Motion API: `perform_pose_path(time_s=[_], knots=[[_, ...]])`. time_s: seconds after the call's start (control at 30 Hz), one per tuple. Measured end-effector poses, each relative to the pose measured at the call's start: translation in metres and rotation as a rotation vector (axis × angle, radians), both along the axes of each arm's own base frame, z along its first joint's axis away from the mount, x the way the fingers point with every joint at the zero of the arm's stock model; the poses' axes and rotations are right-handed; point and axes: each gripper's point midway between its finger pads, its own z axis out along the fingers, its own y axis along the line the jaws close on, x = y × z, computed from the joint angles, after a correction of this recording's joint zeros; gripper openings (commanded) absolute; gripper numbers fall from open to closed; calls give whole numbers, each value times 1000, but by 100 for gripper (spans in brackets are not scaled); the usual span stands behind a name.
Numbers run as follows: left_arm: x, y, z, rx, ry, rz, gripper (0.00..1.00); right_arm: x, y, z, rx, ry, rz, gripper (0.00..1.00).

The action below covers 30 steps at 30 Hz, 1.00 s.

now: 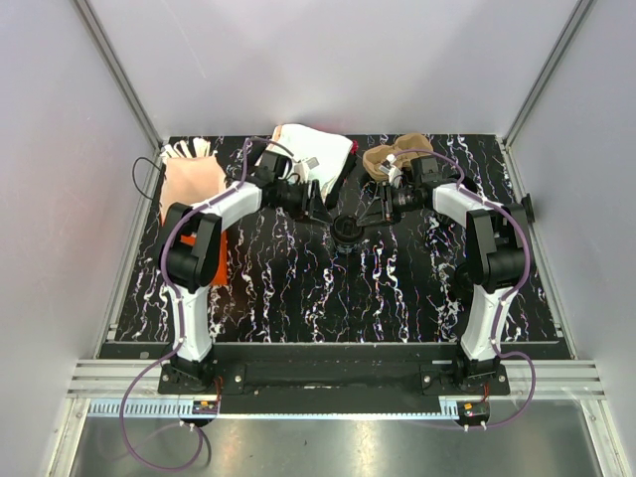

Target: Pack the takeout coffee

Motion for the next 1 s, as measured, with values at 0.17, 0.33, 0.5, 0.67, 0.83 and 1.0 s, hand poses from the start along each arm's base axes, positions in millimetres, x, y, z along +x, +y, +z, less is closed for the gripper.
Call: perform_pose_path(time_s=[0.17,0.33,0.5,0.67,0.83,1.0], knots=[[11,2,15,-28,-19,13,48,-1,-1,1,-4,-1,7,14],[24,1,26,-47,-45,20,48,-2,-1,2,-10,2,12,14],[30,-3,17,-40,-31,14,47,-1,-2,2,-18,5,15,15],[21,-9,0,-16,14,-11,47,-1,-2,2,-24,8,21,14],[20,-12,1,-14,13,-21,47,-2,-2,2,-26,17,22,14],[23,-14,4,-25,7,-16,47,-3,-2,2,-26,17,23,14]])
